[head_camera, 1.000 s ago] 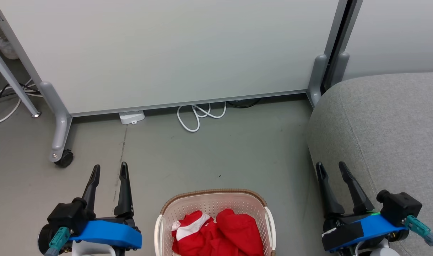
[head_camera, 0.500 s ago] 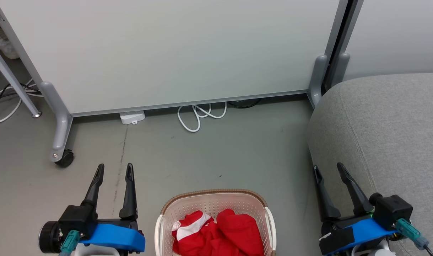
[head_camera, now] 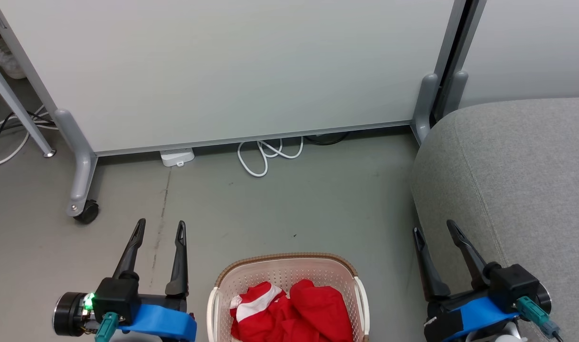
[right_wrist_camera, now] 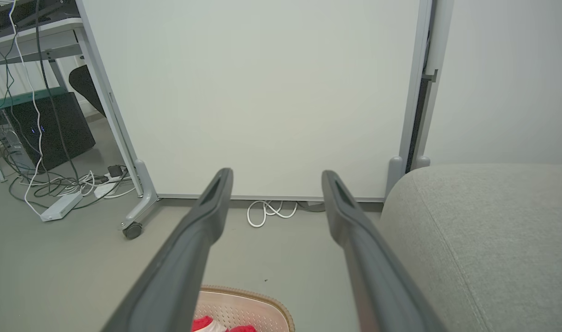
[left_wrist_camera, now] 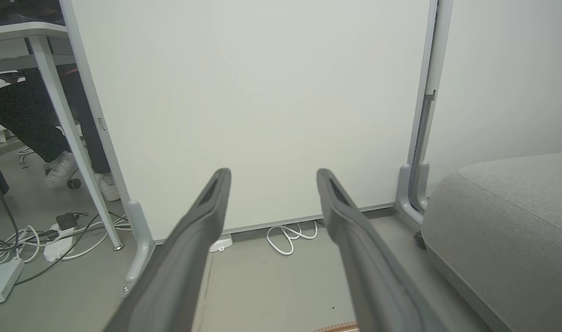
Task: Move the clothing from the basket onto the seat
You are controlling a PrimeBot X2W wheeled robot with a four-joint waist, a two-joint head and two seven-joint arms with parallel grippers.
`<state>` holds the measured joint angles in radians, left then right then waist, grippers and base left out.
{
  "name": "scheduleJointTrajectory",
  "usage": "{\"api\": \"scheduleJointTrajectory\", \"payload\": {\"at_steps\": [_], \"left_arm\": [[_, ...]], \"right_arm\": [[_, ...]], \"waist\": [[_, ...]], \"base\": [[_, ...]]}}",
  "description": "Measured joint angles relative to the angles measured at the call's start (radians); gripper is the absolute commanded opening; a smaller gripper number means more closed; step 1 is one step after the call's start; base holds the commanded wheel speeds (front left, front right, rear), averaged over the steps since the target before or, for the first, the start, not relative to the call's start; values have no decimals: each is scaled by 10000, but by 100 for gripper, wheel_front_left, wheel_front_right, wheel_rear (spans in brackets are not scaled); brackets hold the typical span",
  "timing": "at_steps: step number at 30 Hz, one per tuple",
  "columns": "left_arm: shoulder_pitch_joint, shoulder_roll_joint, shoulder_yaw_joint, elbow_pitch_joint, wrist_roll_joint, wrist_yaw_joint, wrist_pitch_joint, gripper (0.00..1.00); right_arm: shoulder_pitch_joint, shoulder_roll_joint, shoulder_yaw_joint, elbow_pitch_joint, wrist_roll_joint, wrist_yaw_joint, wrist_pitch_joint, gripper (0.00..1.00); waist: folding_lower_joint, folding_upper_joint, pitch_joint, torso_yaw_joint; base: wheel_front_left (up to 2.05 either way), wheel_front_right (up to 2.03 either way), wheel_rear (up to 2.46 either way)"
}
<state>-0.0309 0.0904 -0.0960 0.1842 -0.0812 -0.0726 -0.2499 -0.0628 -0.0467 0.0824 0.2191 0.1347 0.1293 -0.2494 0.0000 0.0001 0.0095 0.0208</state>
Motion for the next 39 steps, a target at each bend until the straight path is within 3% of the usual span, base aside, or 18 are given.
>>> {"api": "scheduleJointTrajectory", "payload": {"at_steps": [26,39], "left_arm": [[25,-121,79,121,570,-192,-119,100],[-1042,508,-796,1273,688,-510,-119,100]], "right_arm": [[-2,-8,-2,165,-458,2,-128,100],[-244,-10,109,4,-537,2,-130,100]], "waist": [[0,0,35,21],[0,0,592,-173]], "base": [[0,0,0],[0,0,0]]}}
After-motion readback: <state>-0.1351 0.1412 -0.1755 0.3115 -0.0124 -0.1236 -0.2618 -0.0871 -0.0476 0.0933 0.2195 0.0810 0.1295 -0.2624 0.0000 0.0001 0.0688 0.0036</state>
